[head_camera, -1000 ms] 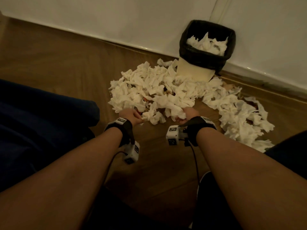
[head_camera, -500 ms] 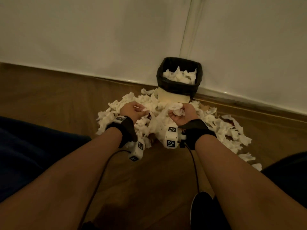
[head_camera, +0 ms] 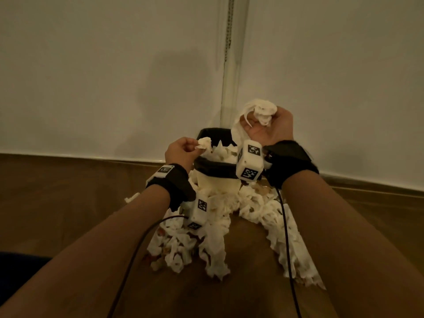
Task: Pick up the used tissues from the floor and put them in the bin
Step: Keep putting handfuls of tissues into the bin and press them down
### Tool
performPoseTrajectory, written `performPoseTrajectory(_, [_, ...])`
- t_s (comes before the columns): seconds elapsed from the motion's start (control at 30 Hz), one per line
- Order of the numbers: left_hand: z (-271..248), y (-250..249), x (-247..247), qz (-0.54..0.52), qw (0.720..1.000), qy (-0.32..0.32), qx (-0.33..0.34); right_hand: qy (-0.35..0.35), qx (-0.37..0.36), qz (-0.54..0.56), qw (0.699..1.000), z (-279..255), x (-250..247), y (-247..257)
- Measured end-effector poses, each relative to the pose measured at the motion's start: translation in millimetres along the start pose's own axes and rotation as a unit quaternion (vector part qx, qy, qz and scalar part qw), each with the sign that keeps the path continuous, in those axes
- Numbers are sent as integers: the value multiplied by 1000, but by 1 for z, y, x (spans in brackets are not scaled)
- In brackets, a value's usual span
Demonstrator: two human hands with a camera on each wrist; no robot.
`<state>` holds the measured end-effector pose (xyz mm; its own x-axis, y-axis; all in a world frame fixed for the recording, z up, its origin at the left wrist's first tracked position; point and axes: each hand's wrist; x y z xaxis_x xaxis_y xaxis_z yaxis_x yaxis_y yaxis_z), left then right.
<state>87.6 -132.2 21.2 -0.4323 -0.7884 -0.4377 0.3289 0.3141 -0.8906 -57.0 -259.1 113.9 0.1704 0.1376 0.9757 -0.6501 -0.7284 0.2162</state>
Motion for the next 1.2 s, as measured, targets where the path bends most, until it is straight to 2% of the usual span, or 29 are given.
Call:
performPoseTrajectory(0.17, [25, -24, 4, 32, 998, -6, 45, 23, -10, 10, 1000, 19, 21, 18])
performPoseTrajectory(0.4, [54, -40, 14, 21, 999, -5, 47, 14, -38, 42, 998, 49, 19, 21])
performPoseTrajectory(0.57, [61, -30, 36, 107, 993, 11, 45, -70, -64, 0, 995, 65, -16, 7])
performPoseTrajectory(0.7, [57, -16, 51, 195, 980, 32, 39, -210, -49, -111, 970, 74, -64, -6])
performPoseTrajectory(0.73, [56, -13, 54, 215, 975, 41, 36, -244, -38, -208, 947, 79, -76, -5])
performPoseTrajectory(0.77, [56, -11, 56, 232, 971, 51, 35, -273, 1, -334, 902, 83, -83, -4])
performPoseTrajectory(0.8, [56, -10, 58, 242, 968, 56, 37, -297, 12, -444, 846, 89, -89, -3])
performPoseTrajectory(0.83, [56, -9, 61, 253, 965, 64, 40, -300, 6, -558, 774, 91, -92, -3])
performPoseTrajectory(0.9, [54, -7, 68, 281, 953, 98, 57, -259, 34, -719, 644, 90, -97, -9])
performPoseTrajectory(0.93, [54, -4, 72, 299, 945, 114, 64, -252, 32, -750, 611, 91, -94, -12])
performPoseTrajectory(1.0, [54, 0, 78, 325, 935, 124, 67, -246, -5, -774, 583, 95, -85, -20])
performPoseTrajectory(1.07, [53, 6, 81, 328, 934, 111, 92, -204, -50, -797, 566, 97, -89, -35])
performPoseTrajectory(1.1, [55, 9, 82, 327, 934, 108, 98, -176, -59, -816, 547, 98, -91, -43])
performPoseTrajectory(1.13, [56, 11, 81, 333, 930, 114, 103, -163, -53, -819, 548, 98, -96, -52])
performPoseTrajectory(1.17, [59, 13, 80, 349, 922, 128, 111, -162, -43, -833, 527, 100, -99, -63])
performPoseTrajectory(1.2, [62, 16, 79, 388, 901, 152, 123, -174, -31, -844, 506, 103, -105, -70])
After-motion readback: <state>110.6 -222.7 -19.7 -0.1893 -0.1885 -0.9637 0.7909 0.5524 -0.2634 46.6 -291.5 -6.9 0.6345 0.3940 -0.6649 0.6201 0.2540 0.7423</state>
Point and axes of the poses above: each hand's wrist, its own z-axis towards the middle knuckle, its own x-axis out of the palm, y = z × x, and after that the axes turned 12 degrees about z, right-handed
